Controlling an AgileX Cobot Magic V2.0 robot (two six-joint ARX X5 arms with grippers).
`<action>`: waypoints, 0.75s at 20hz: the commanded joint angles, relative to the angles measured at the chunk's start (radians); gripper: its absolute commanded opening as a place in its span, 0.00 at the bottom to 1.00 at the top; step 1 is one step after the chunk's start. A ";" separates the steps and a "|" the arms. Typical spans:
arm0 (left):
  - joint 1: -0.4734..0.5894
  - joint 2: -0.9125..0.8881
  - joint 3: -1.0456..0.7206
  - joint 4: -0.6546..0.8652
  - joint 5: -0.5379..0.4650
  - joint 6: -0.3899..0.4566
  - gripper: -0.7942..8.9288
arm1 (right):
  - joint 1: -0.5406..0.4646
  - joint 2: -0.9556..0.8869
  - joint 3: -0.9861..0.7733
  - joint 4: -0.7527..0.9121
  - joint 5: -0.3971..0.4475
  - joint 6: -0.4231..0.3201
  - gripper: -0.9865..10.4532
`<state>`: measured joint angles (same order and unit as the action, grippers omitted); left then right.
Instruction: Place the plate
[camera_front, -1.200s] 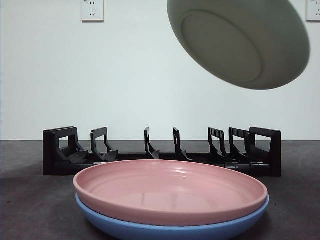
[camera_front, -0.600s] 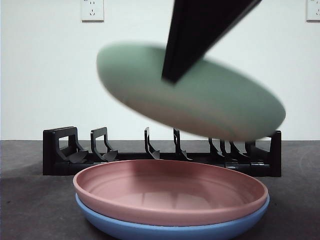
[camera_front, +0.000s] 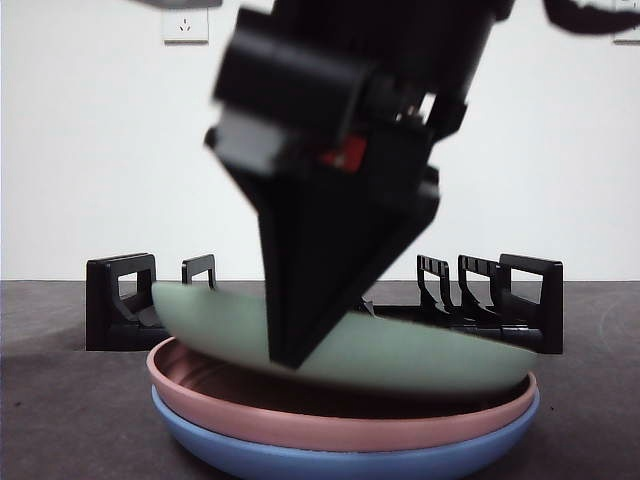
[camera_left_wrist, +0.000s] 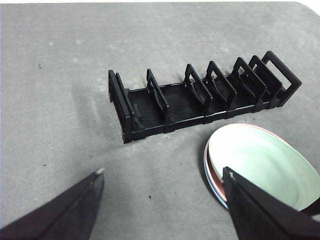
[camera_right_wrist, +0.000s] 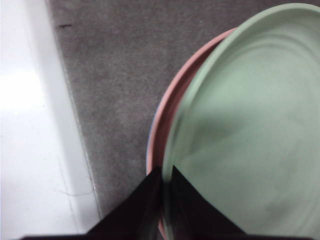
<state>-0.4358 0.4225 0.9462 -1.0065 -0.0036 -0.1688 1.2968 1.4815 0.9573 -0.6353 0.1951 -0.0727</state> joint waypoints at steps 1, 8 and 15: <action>-0.002 0.002 0.010 0.007 -0.005 0.000 0.47 | 0.016 0.030 0.010 0.016 0.003 0.016 0.10; -0.002 0.002 0.010 0.007 -0.005 0.000 0.47 | 0.017 0.031 0.017 0.045 -0.049 0.082 0.24; -0.002 0.002 0.010 0.010 -0.005 0.000 0.47 | -0.098 -0.263 0.039 0.134 0.102 0.087 0.24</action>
<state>-0.4358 0.4225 0.9462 -1.0065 -0.0036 -0.1688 1.1915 1.1954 0.9882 -0.4965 0.2867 0.0002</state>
